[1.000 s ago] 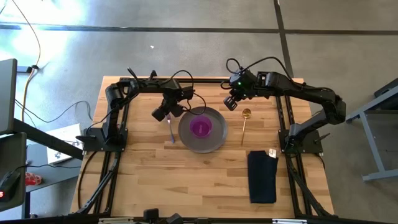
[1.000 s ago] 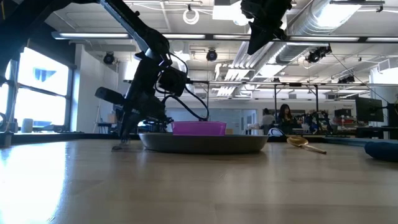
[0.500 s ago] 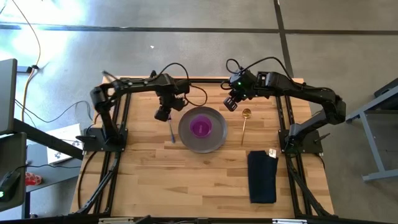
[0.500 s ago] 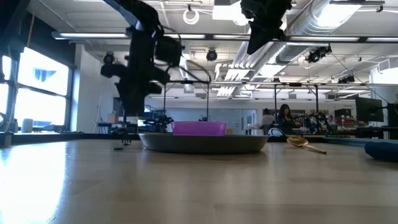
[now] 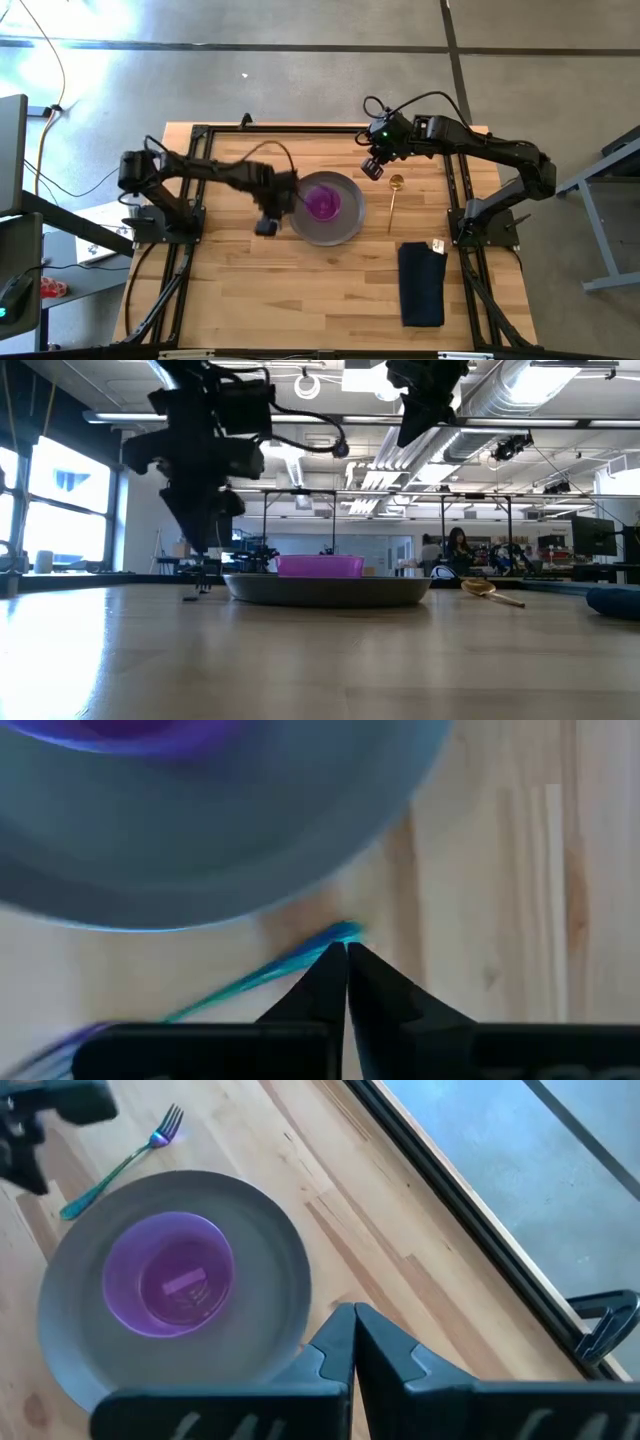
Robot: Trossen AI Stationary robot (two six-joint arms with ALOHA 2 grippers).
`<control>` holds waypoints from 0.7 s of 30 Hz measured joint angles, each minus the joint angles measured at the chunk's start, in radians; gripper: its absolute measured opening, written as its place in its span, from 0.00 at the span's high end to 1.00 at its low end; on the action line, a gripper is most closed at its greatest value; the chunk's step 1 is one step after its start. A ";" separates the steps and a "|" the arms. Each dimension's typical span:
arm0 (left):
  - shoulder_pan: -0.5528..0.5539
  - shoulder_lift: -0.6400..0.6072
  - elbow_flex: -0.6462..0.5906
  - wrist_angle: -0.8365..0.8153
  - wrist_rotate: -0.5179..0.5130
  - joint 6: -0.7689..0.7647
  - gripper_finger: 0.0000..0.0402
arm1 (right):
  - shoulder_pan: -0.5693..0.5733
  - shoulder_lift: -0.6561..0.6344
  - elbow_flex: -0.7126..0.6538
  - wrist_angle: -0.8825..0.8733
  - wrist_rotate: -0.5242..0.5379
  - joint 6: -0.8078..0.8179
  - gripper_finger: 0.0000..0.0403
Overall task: Set table place
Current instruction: Put the fork to the left of the gray plate
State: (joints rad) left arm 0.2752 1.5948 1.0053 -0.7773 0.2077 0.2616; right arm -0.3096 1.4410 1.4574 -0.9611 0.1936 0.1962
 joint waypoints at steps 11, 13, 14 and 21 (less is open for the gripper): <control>-0.140 0.000 -0.071 0.115 -0.147 -0.189 1.00 | 0.000 0.000 0.000 0.000 0.000 -0.040 1.00; -0.140 0.000 -0.071 0.128 -0.172 -0.194 1.00 | 0.000 0.000 0.000 0.000 0.000 -0.040 1.00; -0.138 0.000 -0.071 0.128 -0.177 -0.194 1.00 | 0.000 0.000 0.000 0.000 0.000 -0.040 1.00; -0.138 0.013 -0.078 0.098 -0.177 -0.180 1.00 | 0.000 0.000 0.000 0.000 0.001 -0.040 1.00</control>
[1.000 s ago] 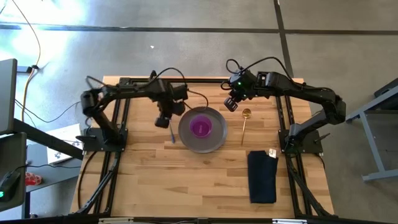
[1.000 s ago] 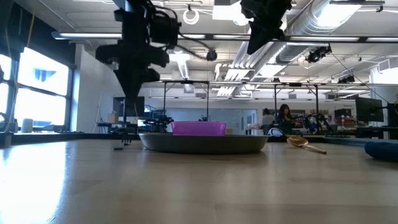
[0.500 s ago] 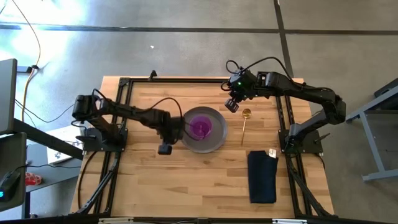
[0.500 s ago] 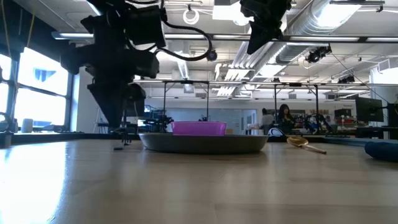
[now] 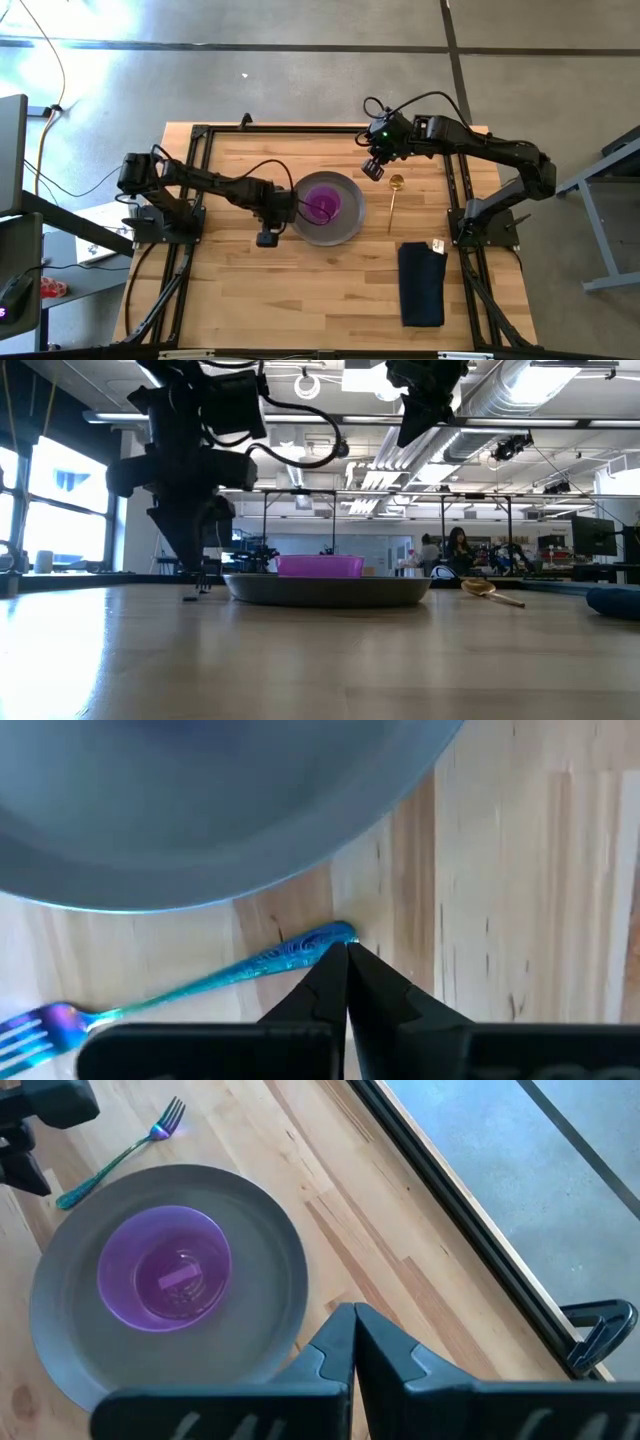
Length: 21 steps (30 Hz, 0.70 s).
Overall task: Set table place
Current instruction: Put the fork to the left of the gray plate
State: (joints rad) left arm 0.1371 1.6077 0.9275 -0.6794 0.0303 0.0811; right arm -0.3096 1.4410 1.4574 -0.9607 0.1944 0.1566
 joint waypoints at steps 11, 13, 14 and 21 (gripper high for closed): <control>0.000 0.000 -0.059 0.047 0.000 -0.007 1.00 | 0.000 0.000 0.000 0.002 0.001 0.018 1.00; 0.000 0.000 -0.059 0.068 0.002 0.001 1.00 | 0.000 0.000 0.000 0.002 0.001 0.019 1.00; 0.000 0.000 -0.059 0.079 0.002 0.003 1.00 | 0.000 0.000 0.000 0.002 0.003 0.019 1.00; 0.000 0.000 -0.059 0.088 -0.022 0.020 1.00 | 0.000 0.000 0.000 0.004 0.003 0.026 1.00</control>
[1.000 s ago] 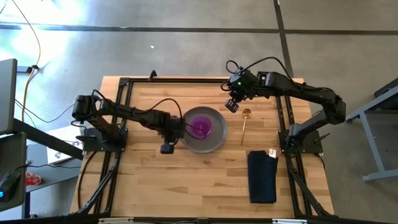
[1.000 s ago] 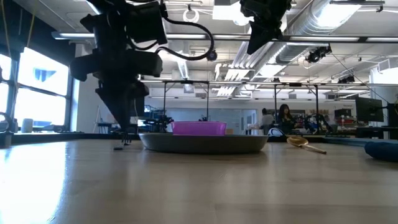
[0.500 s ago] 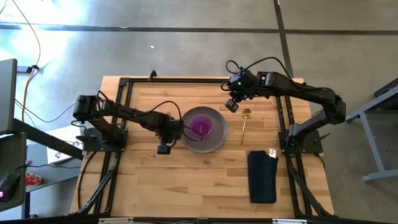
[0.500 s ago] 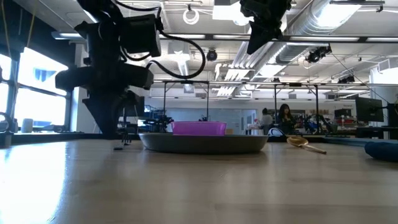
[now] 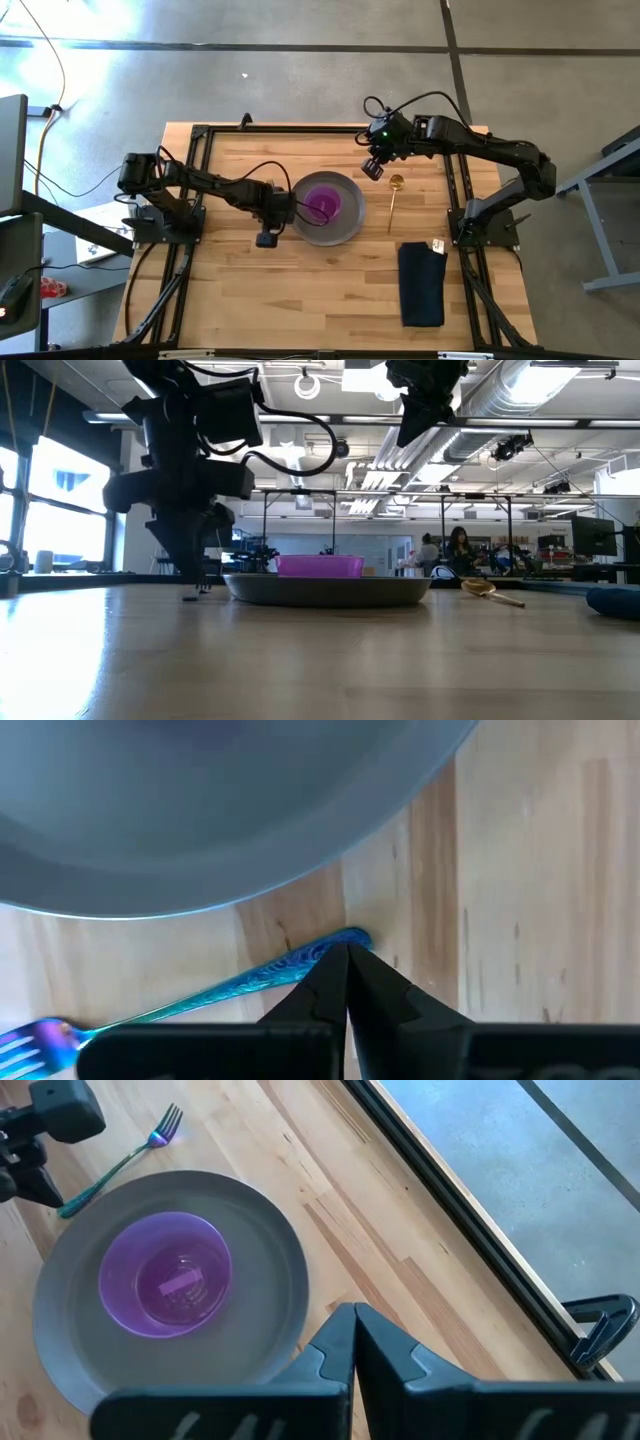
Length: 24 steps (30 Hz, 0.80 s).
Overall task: Set table place
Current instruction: Put the fork to the left of the gray plate
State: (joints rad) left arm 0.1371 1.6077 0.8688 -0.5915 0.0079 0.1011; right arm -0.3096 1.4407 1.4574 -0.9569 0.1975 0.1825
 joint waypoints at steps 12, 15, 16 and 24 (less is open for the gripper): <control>0.000 0.000 -0.051 0.042 -0.001 0.001 1.00 | 0.000 0.000 0.000 0.005 0.000 0.000 1.00; 0.000 0.000 -0.057 0.045 -0.001 -0.004 1.00 | 0.000 0.000 0.000 0.005 0.000 0.000 1.00; 0.000 0.000 -0.057 0.047 -0.001 -0.003 1.00 | 0.000 0.000 0.000 0.005 0.000 0.000 1.00; 0.000 0.000 -0.057 0.110 -0.001 -0.003 1.00 | 0.000 0.000 0.000 0.009 -0.001 0.003 1.00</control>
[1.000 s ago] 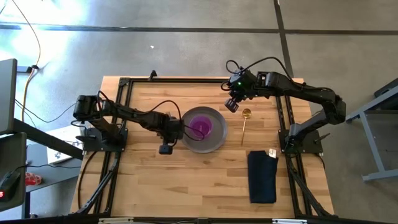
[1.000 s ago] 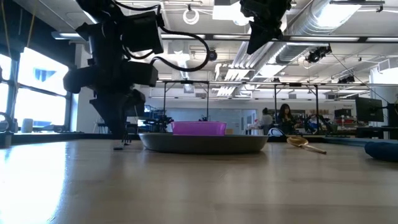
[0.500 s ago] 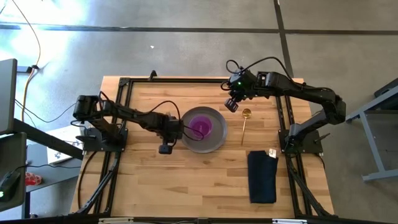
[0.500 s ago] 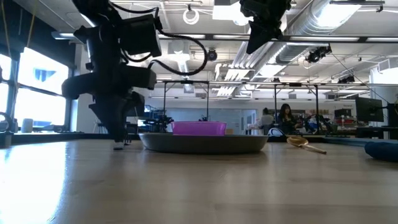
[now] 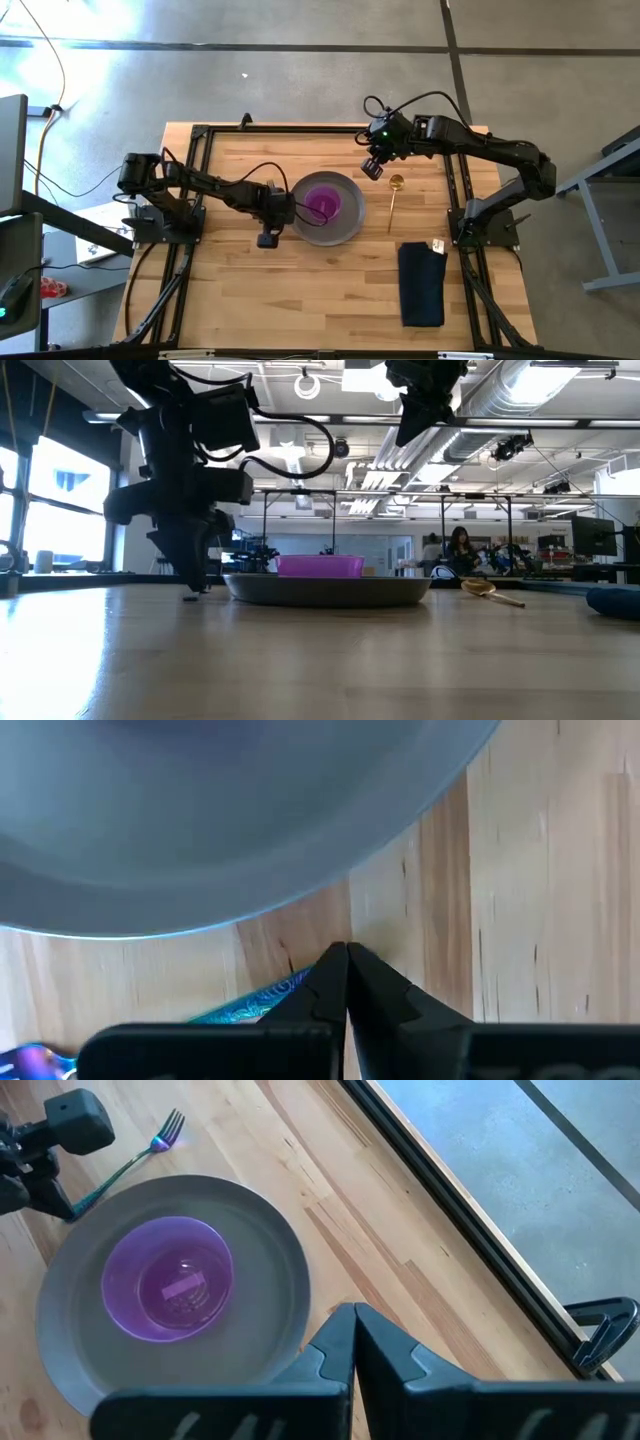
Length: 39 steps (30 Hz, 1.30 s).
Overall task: Set table place
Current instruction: Put the fork to the left of the gray plate
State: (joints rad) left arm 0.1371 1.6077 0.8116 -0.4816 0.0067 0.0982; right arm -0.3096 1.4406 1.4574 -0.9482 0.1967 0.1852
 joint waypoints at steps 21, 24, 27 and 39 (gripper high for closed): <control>0.000 -0.004 -0.036 -0.006 -0.006 -0.009 1.00 | 0.000 0.000 0.000 0.007 -0.003 -0.001 1.00; 0.000 -0.004 -0.037 -0.006 0.018 -0.009 1.00 | 0.000 0.000 0.000 0.007 -0.003 0.000 1.00; 0.000 -0.003 -0.037 -0.011 0.083 0.010 1.00 | 0.000 0.000 0.000 0.007 -0.003 0.000 1.00; -0.062 -0.002 -0.038 -0.077 0.143 0.045 1.00 | 0.000 0.000 0.000 0.008 0.003 -0.002 1.00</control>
State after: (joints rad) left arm 0.0756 1.6054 0.7738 -0.5589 0.1501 0.1432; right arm -0.3096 1.4410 1.4574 -0.9405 0.1997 0.1829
